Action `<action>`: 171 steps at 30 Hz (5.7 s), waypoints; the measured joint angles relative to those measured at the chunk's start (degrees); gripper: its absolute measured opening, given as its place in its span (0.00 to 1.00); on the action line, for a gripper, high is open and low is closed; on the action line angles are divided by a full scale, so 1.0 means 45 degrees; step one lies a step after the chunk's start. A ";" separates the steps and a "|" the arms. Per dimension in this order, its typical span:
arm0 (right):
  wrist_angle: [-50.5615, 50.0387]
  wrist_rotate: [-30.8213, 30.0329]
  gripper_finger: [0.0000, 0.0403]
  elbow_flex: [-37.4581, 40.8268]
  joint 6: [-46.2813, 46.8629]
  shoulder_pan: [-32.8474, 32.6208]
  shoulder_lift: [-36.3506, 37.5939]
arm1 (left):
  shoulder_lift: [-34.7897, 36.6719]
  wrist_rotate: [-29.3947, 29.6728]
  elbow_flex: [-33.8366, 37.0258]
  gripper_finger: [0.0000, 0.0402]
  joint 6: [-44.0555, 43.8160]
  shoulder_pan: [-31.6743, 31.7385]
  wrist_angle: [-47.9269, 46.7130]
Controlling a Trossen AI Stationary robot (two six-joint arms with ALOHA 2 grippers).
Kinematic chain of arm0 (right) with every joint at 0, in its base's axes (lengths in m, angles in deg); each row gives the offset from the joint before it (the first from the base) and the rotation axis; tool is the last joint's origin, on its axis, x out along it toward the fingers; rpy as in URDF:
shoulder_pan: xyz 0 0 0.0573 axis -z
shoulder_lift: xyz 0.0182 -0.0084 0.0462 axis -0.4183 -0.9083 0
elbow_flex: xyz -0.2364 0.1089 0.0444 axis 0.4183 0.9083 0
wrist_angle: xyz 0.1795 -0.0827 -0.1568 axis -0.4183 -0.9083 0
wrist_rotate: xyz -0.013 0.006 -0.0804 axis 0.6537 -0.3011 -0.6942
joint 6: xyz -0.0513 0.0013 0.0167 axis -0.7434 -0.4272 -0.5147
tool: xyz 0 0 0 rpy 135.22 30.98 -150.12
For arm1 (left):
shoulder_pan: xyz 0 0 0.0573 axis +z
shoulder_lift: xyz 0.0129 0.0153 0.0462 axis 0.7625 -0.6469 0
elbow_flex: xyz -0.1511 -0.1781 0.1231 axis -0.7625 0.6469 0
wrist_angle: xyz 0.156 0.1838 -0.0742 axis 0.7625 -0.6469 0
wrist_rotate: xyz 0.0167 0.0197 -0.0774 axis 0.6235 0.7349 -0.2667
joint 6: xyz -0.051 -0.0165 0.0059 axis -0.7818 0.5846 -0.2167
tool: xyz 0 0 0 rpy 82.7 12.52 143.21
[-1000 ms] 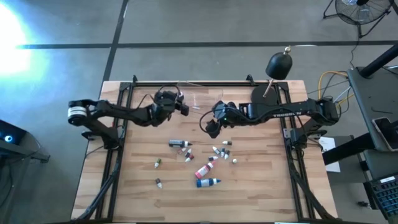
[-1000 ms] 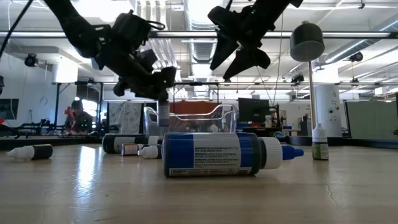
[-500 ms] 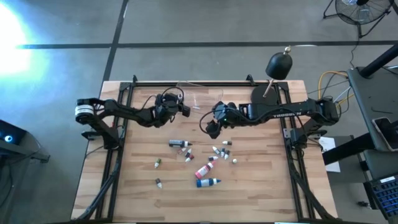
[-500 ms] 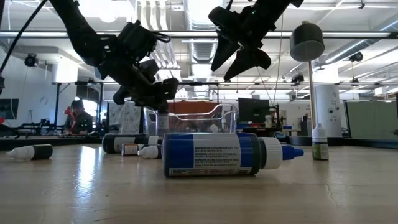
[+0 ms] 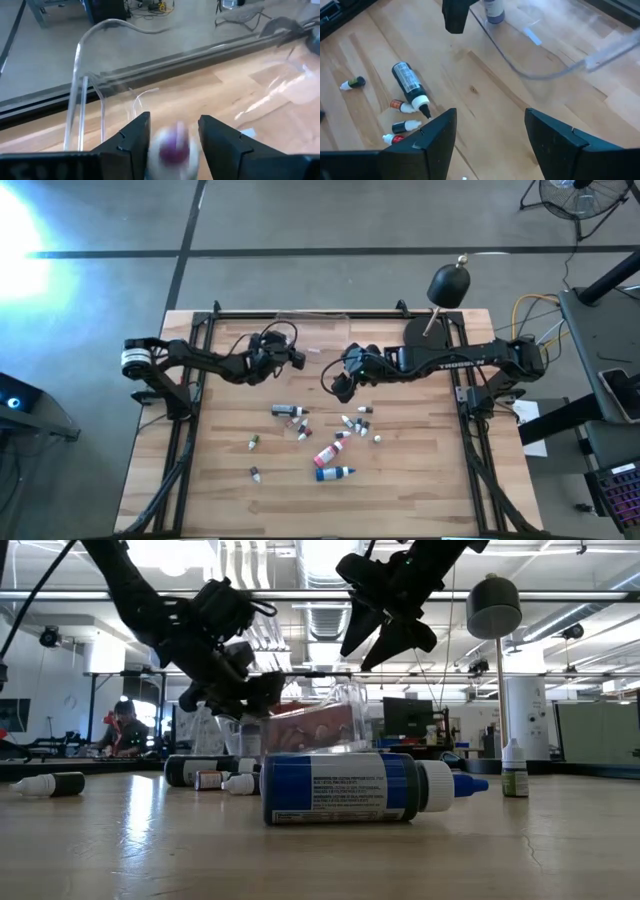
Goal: Pick & Place food coloring
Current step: Put the large violet food coloring bottle into the transparent bin, then put the large blue food coloring bottle into the transparent bin
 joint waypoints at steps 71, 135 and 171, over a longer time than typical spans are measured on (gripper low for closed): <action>-0.1070 0.3640 0.48 -0.0333 -0.4769 -0.5991 -0.3270 | 0.6237 -0.6759 0.2303 0.37 -0.0484 -0.7490 -1.0015; -0.5255 0.6453 0.25 -0.2453 0.6723 0.2098 0.0559 | 0.6246 -0.5692 0.2331 0.37 -0.0787 -0.7582 -1.0234; -1.3624 1.0124 0.26 -0.1939 0.1525 0.1802 -0.2773 | 0.6243 -0.5032 0.2331 0.37 -0.2263 -0.7397 -1.0219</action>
